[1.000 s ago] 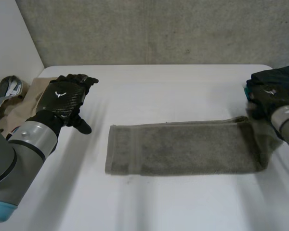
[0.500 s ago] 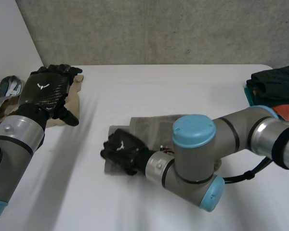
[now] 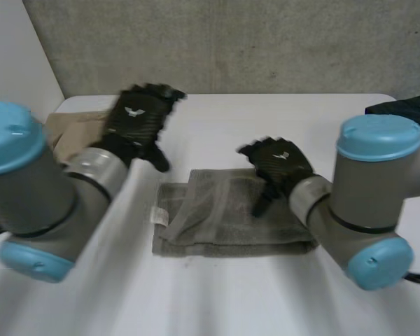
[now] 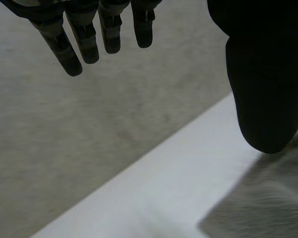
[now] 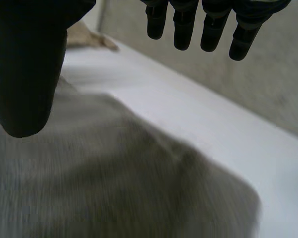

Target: Fold the laundry.

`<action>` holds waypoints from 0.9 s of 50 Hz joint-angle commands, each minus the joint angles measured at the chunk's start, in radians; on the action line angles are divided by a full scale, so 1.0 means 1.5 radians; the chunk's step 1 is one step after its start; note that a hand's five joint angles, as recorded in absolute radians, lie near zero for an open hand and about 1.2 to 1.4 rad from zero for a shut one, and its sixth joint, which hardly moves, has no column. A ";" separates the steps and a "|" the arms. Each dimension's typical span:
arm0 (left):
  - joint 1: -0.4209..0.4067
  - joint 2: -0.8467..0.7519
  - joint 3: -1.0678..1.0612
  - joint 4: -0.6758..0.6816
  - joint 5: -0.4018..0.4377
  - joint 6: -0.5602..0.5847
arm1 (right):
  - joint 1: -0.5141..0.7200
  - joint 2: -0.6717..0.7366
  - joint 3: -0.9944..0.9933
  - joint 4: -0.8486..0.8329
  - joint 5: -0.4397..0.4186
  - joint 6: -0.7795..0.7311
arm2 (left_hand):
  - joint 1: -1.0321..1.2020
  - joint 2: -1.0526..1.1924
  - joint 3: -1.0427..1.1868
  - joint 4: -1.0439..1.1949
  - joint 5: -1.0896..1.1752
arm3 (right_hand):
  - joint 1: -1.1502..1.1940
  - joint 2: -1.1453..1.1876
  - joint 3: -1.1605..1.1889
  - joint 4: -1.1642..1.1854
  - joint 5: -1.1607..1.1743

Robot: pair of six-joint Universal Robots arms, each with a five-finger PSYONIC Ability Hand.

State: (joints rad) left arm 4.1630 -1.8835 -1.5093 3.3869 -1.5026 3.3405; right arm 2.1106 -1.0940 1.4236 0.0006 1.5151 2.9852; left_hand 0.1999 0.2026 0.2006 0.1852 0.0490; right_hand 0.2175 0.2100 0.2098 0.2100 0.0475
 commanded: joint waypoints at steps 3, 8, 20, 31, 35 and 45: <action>-0.105 -0.195 0.157 -0.101 -0.024 0.052 | -0.047 -0.064 0.159 -0.061 0.016 -0.077 | -0.017 -0.019 -0.017 -0.007 -0.033 | -0.029 -0.024 -0.024 -0.024 -0.032; -0.129 -0.290 0.241 -0.156 -0.085 0.105 | -0.050 -0.084 0.233 -0.138 0.016 -0.108 | -0.017 -0.019 -0.017 -0.007 -0.033 | 0.028 0.033 0.033 0.033 0.025; -0.086 -0.390 0.356 -0.207 -0.268 0.161 | -0.058 -0.063 0.288 -0.227 0.036 -0.130 | -0.017 -0.019 -0.017 -0.007 -0.033 | 0.173 0.178 0.178 0.178 0.170; -0.114 -0.277 0.256 -0.248 -0.246 0.103 | -0.073 -0.023 0.274 -0.253 0.029 -0.132 | -0.017 -0.019 -0.017 -0.007 -0.033 | 0.733 0.738 0.738 0.738 0.730; -0.120 -0.214 0.219 -0.248 -0.239 0.069 | -0.084 -0.036 0.279 -0.255 0.027 -0.128 | -0.017 -0.019 -0.017 -0.007 -0.033 | 0.786 0.791 0.791 0.791 0.783; -0.103 -0.106 0.170 -0.247 -0.203 0.046 | -0.100 -0.090 0.288 -0.219 -0.018 -0.113 | -0.017 -0.019 -0.017 -0.007 -0.033 | 0.349 0.354 0.354 0.354 0.346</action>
State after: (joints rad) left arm 3.9874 -2.1394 -1.2140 3.0131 -1.8424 3.4216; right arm 1.9711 -1.1786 1.8456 -0.3758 1.5396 2.7975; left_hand 0.1998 0.2026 0.2006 0.1852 0.0491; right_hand 1.0232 1.0956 1.0896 1.0905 0.9233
